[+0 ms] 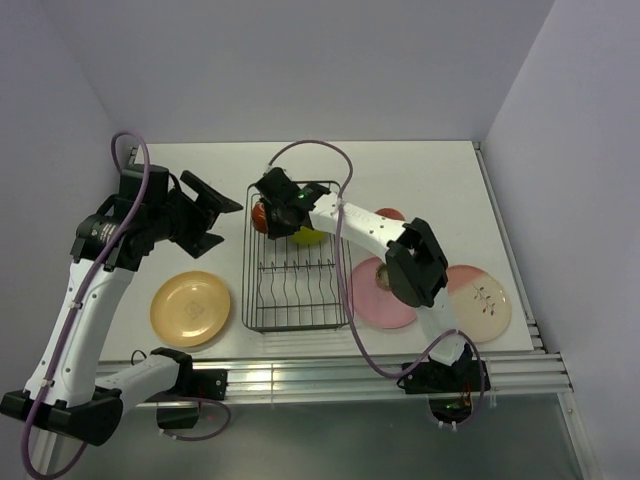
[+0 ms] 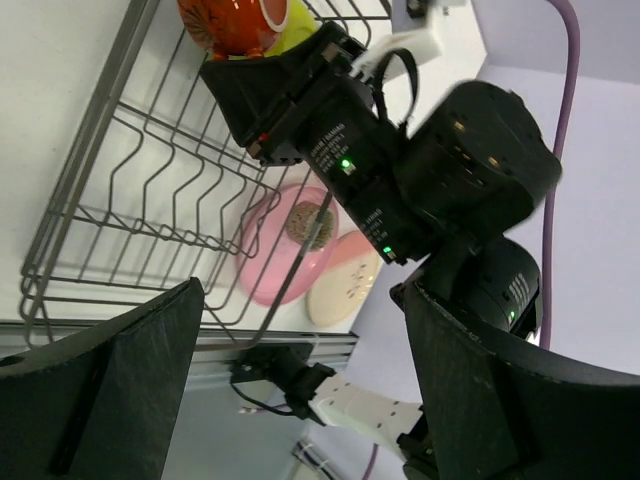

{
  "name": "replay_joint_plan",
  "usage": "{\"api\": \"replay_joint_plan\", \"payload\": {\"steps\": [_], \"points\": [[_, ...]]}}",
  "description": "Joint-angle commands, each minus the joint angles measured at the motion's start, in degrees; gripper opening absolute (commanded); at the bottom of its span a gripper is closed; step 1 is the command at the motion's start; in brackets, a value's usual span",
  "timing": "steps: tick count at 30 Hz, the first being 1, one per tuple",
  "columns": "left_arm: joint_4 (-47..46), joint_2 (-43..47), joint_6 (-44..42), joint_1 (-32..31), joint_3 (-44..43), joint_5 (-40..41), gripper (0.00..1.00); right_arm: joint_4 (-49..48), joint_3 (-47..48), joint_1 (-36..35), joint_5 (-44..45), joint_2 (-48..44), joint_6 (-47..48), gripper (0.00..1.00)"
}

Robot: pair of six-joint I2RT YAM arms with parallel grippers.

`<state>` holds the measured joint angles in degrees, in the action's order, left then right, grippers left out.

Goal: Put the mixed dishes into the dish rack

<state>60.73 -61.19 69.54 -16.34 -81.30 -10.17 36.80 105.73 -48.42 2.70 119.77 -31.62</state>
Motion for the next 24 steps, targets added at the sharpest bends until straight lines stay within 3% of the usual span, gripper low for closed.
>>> {"api": "replay_joint_plan", "payload": {"steps": [1,15,18,19,21,22,24], "points": [[1.15,-1.03,-5.29,-0.19,-2.81,0.07,0.87,0.29,5.27,-0.88,5.99,1.43,0.41,0.0],[0.79,-3.5,-9.16,-0.19,-3.34,-3.27,0.87,-0.76,5.62,-1.41,12.24,8.46,4.1,0.0],[1.15,-3.94,-9.33,-0.19,-3.78,-3.53,0.87,0.64,7.81,-1.41,12.42,10.13,4.37,0.25],[1.23,-4.03,-9.42,-0.19,-3.87,-3.71,0.87,1.08,8.34,-1.41,12.59,10.31,4.46,0.44],[1.32,-4.2,-9.42,-0.19,-4.04,-3.89,0.87,1.44,8.0,-1.41,12.68,9.62,4.63,0.57],[1.32,-4.2,-9.33,-0.19,-4.04,-3.89,0.87,0.91,7.56,-1.58,12.77,8.91,4.72,0.7],[1.41,-4.12,-9.16,-0.19,-3.87,-3.71,0.88,0.03,5.63,-1.59,12.6,6.54,4.98,0.76]]}}
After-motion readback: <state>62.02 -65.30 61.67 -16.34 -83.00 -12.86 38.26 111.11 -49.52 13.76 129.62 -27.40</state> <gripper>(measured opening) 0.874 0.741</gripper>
